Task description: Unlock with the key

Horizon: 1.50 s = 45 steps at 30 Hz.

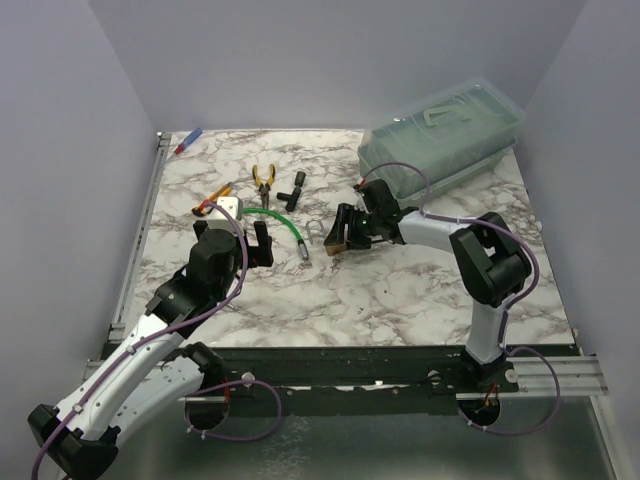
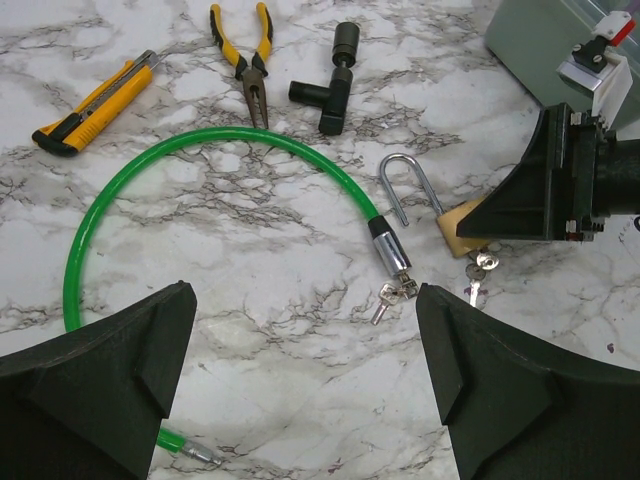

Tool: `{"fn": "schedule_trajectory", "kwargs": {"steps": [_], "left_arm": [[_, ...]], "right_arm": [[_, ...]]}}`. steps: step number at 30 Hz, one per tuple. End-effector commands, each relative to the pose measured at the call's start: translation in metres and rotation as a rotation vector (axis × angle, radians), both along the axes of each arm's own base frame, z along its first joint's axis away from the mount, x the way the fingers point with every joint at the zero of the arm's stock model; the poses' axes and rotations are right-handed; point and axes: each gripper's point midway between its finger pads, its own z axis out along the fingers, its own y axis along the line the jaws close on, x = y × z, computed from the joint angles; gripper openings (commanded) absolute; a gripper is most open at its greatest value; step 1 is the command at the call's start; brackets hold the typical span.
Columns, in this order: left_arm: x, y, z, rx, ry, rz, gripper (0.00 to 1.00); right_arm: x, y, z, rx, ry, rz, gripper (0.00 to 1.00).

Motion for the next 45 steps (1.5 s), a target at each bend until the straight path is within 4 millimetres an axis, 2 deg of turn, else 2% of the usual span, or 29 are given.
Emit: {"fn": "schedule_trajectory", "kwargs": {"steps": [1, 8, 14, 22, 26, 27, 30, 35, 38, 45], "left_arm": [[0.002, 0.002, -0.002, 0.011, -0.004, 0.004, 0.99], [0.003, 0.002, -0.004, 0.017, 0.002, 0.006, 0.99], [0.004, 0.003, -0.005, 0.022, 0.004, 0.016, 0.99], [0.004, 0.003, -0.003, 0.015, -0.009, 0.015, 0.99], [0.003, 0.007, 0.002, 0.004, -0.037, 0.022, 0.99], [0.002, 0.008, 0.003, 0.004, -0.044, 0.026, 0.99], [0.001, 0.011, 0.007, -0.004, -0.07, 0.036, 0.99], [0.0, 0.015, 0.012, -0.011, -0.102, 0.047, 0.99], [-0.001, 0.018, 0.013, -0.012, -0.113, 0.058, 0.99], [-0.001, 0.021, 0.017, -0.017, -0.13, 0.069, 0.99]], "right_arm": [[0.006, -0.012, 0.016, -0.039, -0.032, -0.057, 0.7], [-0.005, -0.032, 0.041, -0.079, -0.081, -0.089, 0.98], [-0.015, -0.05, 0.076, -0.099, -0.167, -0.101, 1.0], [-0.036, -0.072, 0.144, -0.041, -0.368, -0.111, 1.0], [-0.049, -0.091, 0.173, -0.022, -0.479, -0.152, 1.0], [-0.054, -0.097, 0.187, -0.001, -0.528, -0.171, 1.0], [-0.066, -0.115, 0.202, 0.029, -0.618, -0.226, 1.0], [-0.082, -0.142, 0.21, 0.055, -0.695, -0.333, 1.0], [-0.088, -0.155, 0.208, 0.072, -0.707, -0.401, 1.0], [-0.1, -0.165, 0.206, 0.142, -0.734, -0.455, 1.0]]}}
